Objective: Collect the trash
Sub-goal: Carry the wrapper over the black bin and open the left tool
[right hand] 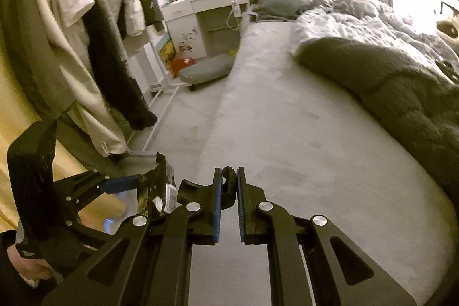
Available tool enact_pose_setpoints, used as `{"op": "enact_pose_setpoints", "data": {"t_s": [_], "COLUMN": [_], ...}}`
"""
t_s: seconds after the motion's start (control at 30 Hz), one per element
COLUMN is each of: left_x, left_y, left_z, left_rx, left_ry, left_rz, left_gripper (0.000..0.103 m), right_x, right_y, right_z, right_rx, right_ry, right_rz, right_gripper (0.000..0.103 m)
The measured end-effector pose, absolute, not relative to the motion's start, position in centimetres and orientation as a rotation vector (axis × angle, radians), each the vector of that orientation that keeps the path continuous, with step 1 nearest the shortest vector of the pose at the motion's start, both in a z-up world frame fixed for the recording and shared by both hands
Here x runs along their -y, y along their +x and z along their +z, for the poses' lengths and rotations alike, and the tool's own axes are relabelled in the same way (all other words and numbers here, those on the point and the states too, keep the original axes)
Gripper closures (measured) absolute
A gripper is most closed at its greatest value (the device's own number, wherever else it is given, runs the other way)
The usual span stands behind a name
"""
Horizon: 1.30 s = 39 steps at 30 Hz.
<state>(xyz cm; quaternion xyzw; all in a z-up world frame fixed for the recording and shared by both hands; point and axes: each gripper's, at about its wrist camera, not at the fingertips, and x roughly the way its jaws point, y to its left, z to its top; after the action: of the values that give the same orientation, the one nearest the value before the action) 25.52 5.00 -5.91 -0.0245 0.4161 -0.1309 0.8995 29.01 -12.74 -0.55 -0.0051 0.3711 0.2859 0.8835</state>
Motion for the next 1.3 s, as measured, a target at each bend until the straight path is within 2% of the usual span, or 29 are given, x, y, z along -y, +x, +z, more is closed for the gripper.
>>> {"op": "enact_pose_setpoints", "data": {"t_s": [0.3,1.13,1.23,1.3], "left_x": [-9.7,-17.4,-17.8,-18.3], "left_y": [22.3,13.6,12.8,12.0], "left_z": [-7.5,-20.6,-20.7,-20.2], "left_rx": [-0.927,-1.357,-1.360,-1.344], "left_ry": [-0.089,-0.227,-0.238,-0.247], "left_rz": [-0.137,-0.021,-0.026,-0.031], "left_gripper": [0.024,0.023,0.021,0.015], "right_x": [10.0,0.1,-1.2,-1.9], "right_y": [28.3,19.9,19.0,18.6], "right_z": [-1.6,-8.6,-10.5,-11.6], "right_rx": [-0.785,-0.956,-1.001,-1.024], "right_ry": [-0.031,-0.167,-0.208,-0.240], "right_rz": [0.622,0.679,0.672,0.666], "right_gripper": [0.093,0.093,0.093,0.093]}}
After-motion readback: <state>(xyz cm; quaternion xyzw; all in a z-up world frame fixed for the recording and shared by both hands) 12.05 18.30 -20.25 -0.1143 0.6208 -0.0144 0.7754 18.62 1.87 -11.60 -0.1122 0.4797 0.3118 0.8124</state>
